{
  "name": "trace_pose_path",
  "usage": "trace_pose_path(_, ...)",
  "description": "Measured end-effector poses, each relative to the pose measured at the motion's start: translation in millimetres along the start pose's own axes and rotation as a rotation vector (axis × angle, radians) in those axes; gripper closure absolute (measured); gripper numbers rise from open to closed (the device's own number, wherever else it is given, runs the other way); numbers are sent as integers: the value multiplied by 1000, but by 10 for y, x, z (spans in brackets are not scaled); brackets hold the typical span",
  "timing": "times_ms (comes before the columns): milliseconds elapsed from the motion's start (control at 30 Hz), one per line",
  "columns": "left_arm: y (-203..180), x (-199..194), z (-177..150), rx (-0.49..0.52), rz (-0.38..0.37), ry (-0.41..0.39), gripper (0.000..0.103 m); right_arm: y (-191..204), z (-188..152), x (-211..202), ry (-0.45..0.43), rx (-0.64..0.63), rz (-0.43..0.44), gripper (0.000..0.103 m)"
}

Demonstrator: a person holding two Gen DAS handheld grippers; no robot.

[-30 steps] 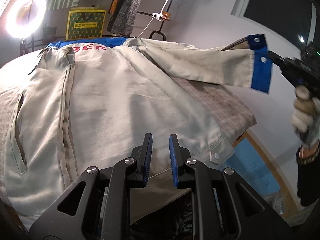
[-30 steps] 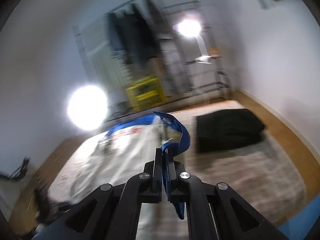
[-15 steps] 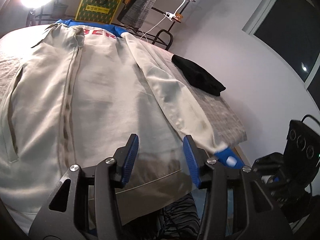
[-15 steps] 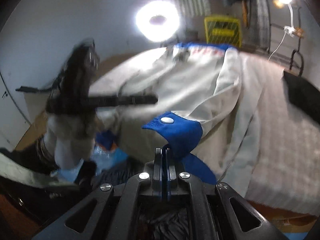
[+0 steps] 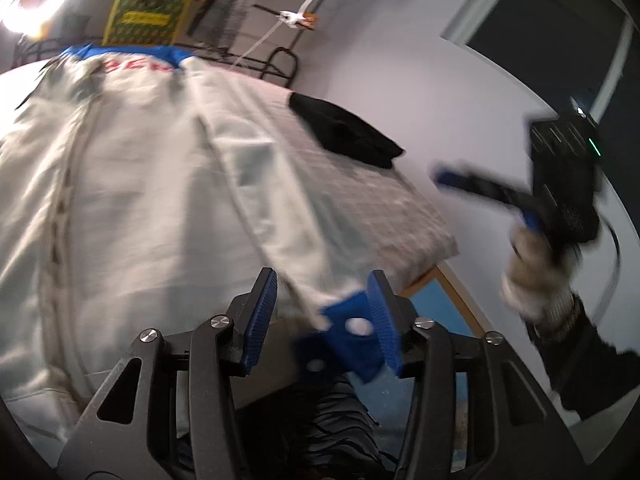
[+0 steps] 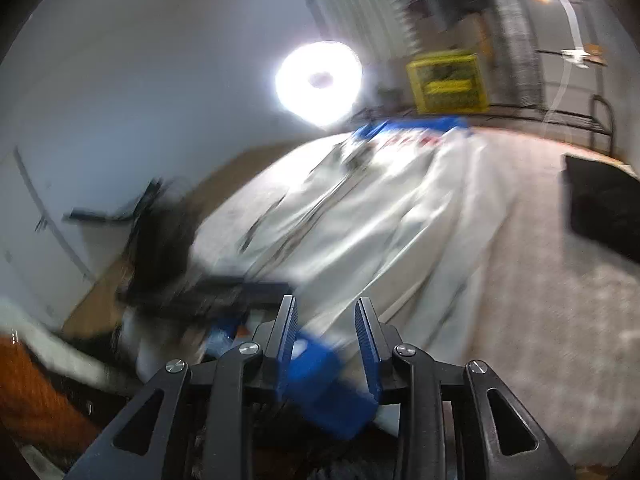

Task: Fold large clothes

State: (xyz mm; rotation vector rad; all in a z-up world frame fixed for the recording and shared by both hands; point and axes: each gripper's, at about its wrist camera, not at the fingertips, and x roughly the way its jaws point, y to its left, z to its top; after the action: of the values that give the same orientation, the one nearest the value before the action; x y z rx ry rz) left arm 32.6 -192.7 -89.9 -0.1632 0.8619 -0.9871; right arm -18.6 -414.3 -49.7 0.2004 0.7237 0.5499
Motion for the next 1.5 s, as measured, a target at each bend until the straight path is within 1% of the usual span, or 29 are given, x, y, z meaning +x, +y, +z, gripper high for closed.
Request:
trace_pose_path(33, -47, 15, 5, 12, -2, 4, 46, -63, 70, -6, -7, 6, -11, 67)
trace_pose_path(67, -126, 59, 3, 34, 1, 11, 44, -135, 173, 8, -12, 13, -19, 62)
trace_pose_path(133, -231, 163, -8, 76, 19, 29, 44, -277, 372, 75, -23, 34, -25, 56)
trace_pose_path(200, -291, 304, -37, 120, 62, 60, 45, -440, 613, 232, -13, 55, -30, 55)
trace_pose_path(233, -293, 367, -56, 133, 77, 75, 62, -474, 683, 279, -8, 59, -31, 55)
trace_pose_path(267, -266, 438, -78, 135, 88, 96, 98, -537, 781, 379, 2, 70, -34, 55)
trace_pose_path(300, -228, 491, -95, 131, 88, 119, 103, -616, 883, 492, 21, 85, -27, 55)
trace_pose_path(333, -182, 516, -119, 123, 82, 127, 103, -677, 945, 550, 32, 100, -24, 55)
trace_pose_path(400, -112, 489, -162, 112, 75, 117, 103, -802, 1106, 755, 48, 145, -2, 55)
trace_pose_path(467, -28, 420, -188, 95, 77, 105, 103, -893, 1216, 940, 66, 159, 2, 55)
trace_pose_path(567, 126, 302, -224, 44, 82, 89, 103, -1013, 1422, 1319, 92, 134, -59, 53)
trace_pose_path(633, 236, 227, -256, -6, 81, 76, 103, -1141, 1515, 1568, 109, 158, -82, 53)
trace_pose_path(700, 292, 189, -272, -30, 72, 74, 103, -1328, 1586, 1845, 132, 201, -111, 53)
trace_pose_path(800, 295, 159, -271, -32, 64, 75, 103, -1602, 1625, 2210, 169, 278, -166, 53)
trace_pose_path(867, 270, 141, -277, -18, 62, 76, 103, -1752, 1629, 2405, 192, 332, -186, 53)
trace_pose_path(933, 268, 94, -283, -8, 66, 68, 103, -1864, 1638, 2549, 206, 367, -210, 56)
trace_pose_path(1000, 281, 46, -284, -9, 64, 60, 103, -1922, 1671, 2652, 214, 377, -221, 64)
trace_pose_path(1033, 299, 20, -280, -13, 66, 53, 103, -1930, 1691, 2688, 211, 383, -213, 75)
trace_pose_path(1067, 320, -13, -276, -17, 73, 44, 103, -1927, 1712, 2707, 207, 385, -195, 94)
trace_pose_path(1100, 340, -42, -278, -21, 77, 38, 103, -1903, 1737, 2709, 197, 382, -182, 101)
trace_pose_path(1133, 365, -83, -272, -27, 80, 29, 103, -1868, 1764, 2701, 185, 370, -189, 103)
trace_pose_path(1167, 382, -117, -275, -30, 81, 23, 103, -1812, 1823, 2699, 173, 344, -201, 103)
trace_pose_path(1267, 399, -214, -303, -36, 89, 7, 103, -1587, 2002, 2737, 138, 268, -180, 103)
trace_pose_path(1367, 436, -265, -302, -44, 86, -1, 103, -1361, 2151, 2929, 144, 186, -201, 103)
trace_pose_path(1467, 455, -279, -304, -49, 89, -4, 103, -1109, 2159, 3325, 215, 96, -185, 103)
trace_pose_path(1500, 469, -264, -293, -51, 94, -2, 103, -1007, 2110, 3510, 267, 50, -183, 103)
